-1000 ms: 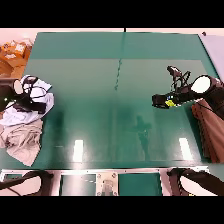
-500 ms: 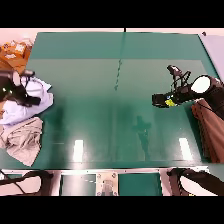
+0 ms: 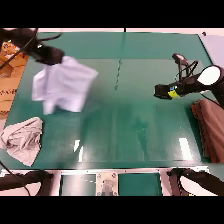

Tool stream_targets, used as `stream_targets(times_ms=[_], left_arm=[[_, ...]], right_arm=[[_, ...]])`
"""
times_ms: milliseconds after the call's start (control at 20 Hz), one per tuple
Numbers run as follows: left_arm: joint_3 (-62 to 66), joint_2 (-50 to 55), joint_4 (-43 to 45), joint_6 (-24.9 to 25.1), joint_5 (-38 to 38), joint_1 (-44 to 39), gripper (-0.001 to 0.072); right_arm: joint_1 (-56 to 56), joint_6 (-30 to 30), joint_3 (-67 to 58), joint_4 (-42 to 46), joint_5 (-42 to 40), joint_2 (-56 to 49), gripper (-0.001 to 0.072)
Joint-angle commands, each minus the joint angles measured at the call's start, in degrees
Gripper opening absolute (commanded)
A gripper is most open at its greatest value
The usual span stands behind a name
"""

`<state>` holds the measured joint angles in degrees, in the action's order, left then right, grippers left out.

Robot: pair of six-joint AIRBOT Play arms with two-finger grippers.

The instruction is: Fold the shirts.

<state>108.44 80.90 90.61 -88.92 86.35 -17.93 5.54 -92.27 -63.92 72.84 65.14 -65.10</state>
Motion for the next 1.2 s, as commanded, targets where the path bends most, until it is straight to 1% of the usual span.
stream_targets(times_ms=[0,100,200,250,300,350,400,450,550,600,650,700,750,800,950,1000,1050,1100,1150], left_arm=[[3.39,0.52,-8.98,-2.19,1.16,-9.97,0.002],[-1.57,1.42,-11.47,-2.16,-0.09,-12.9,0.002],[-8.55,2.43,-15.96,-2.12,-3.17,-14.21,0.0028],[-12.59,2.62,-19.39,-1.62,-5.31,-14.19,0.0351],[-15.76,2.69,-20.87,-1.53,-6.97,-14.19,0.0699],[-17.88,2.73,-20.44,-0.98,-7.5,-14.14,0.0712],[-18.67,2.82,-19.69,-0.55,-6.75,-13.62,0.0712],[-18.69,2.95,-18.99,-0.52,-5.14,-12.63,0.0712],[-18.69,2.91,-18.38,1.18,-2.82,-9.33,0.0712],[-18.69,2.95,-18.23,1.18,-2.67,-7.21,0.0712],[-18.93,2.97,-18.25,1.14,-3.65,-4.7,0.0712],[-19.37,3.06,-18.38,1.07,-5.35,-2.49,0.0712],[-20.02,3.28,-19.15,1.11,-7.58,-0.31,0.0712],[-20.76,3.58,-20.85,1.99,-10.14,1.33,0.0712],[-21.42,7.72,-31.3,7.74,-17.53,3.1,0.0712],[-21.42,9.88,-35.34,10.19,-19.47,2.56,0.0712],[-21.42,12.5,-39.65,12.41,-21.55,1.88,0.0712],[-21.42,14.99,-43.04,14.05,-23.56,1.22,0.0712],[-21.42,17.55,-45.7,15.3,-25.62,0.59,0.0712]], right_arm=[[-0.04,-1.07,-4.48,0.0,0.57,0.02,0.0017],[-0.22,-2.1,-6.16,-0.02,0.96,0.04,0.0017],[-0.9,-3.61,-6.49,-0.07,1.36,0.02,0.0017],[-1.46,-3.74,-6.45,-0.02,2.4,0.02,0.0056],[-2.19,-3.72,-6.45,-0.02,3.74,0.02,0.0222],[-3.08,-3.65,-6.45,0.0,5.25,0.02,0.0386],[-4.07,-3.06,-6.45,0.02,6.25,0.02,0.0433],[-5.22,-3.04,-6.45,0.0,6.88,0.02,0.0433],[-7.91,-3.06,-6.29,0.02,7.89,-0.04,0.0432],[-9.11,-3.06,-5.57,0.02,8.02,-0.04,0.043],[-10.36,-3.06,-4.15,0.07,7.96,-0.04,0.0395],[-11.63,-3.06,-2.08,0.31,7.96,-0.04,0.0286],[-13.25,-3.15,0.96,0.39,7.74,-0.02,0.0198],[-14.78,-3.28,4.31,0.11,7.65,-0.02,0.0194],[-17.51,-3.08,16.41,-1.97,4.79,-0.02,0.0204],[-17.4,-2.73,20.24,-3.76,3.02,-0.02,0.031],[-17.4,-0.33,23.96,-7.69,1.2,-0.04,0.0458],[-17.4,2.56,26.86,-12.39,-0.92,-0.04,0.0484],[-17.18,5.09,29.4,-17.25,-3.21,-0.04,0.0482]])
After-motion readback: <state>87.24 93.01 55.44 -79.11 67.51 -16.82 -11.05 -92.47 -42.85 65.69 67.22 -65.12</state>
